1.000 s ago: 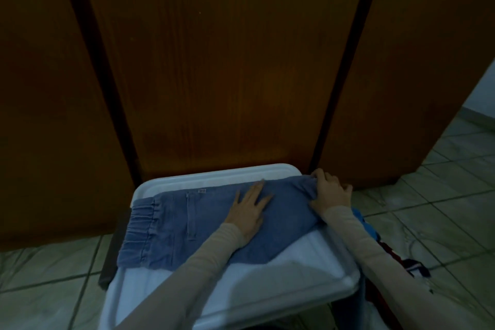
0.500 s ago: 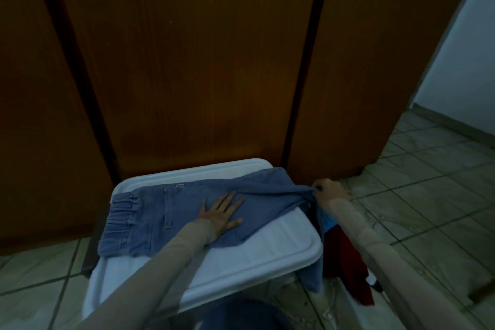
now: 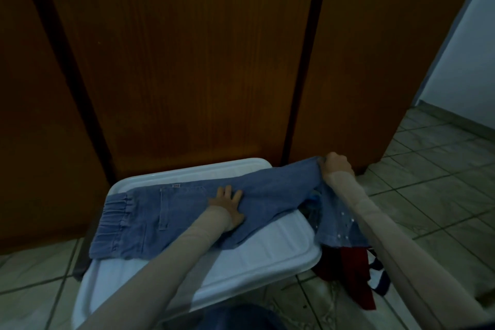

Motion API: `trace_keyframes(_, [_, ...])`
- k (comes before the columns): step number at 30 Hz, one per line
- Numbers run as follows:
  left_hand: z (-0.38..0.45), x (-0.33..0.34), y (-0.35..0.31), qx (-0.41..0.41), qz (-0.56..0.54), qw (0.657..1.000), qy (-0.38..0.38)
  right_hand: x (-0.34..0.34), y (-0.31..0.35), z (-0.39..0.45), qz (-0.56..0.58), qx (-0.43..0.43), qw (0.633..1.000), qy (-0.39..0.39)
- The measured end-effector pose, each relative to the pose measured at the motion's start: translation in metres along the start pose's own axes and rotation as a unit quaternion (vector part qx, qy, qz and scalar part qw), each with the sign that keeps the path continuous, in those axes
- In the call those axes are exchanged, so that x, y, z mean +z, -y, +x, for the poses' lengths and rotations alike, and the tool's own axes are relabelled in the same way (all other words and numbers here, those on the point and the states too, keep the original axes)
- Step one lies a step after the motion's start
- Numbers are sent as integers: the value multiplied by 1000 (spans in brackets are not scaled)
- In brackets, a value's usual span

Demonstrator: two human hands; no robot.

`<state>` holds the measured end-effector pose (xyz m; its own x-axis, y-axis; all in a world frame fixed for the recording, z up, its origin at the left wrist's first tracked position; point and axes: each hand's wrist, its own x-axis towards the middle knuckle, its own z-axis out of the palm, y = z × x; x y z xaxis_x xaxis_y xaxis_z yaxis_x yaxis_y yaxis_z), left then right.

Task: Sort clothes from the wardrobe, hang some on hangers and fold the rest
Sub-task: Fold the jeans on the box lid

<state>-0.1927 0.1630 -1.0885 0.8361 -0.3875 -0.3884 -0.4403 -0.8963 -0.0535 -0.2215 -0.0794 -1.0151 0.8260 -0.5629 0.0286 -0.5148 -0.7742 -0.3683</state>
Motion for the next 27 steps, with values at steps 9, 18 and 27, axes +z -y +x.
trace_keyframes(9, [20,16,-1,23,-4,986,-166,23,-13,33,-335,-95,929,-124])
trace_keyframes(18, [33,30,2,76,-106,978,-160,75,-14,7,113,-124,962,216])
trace_keyframes(27, [50,-17,-41,99,-196,959,-178,87,-33,22,210,-83,963,145])
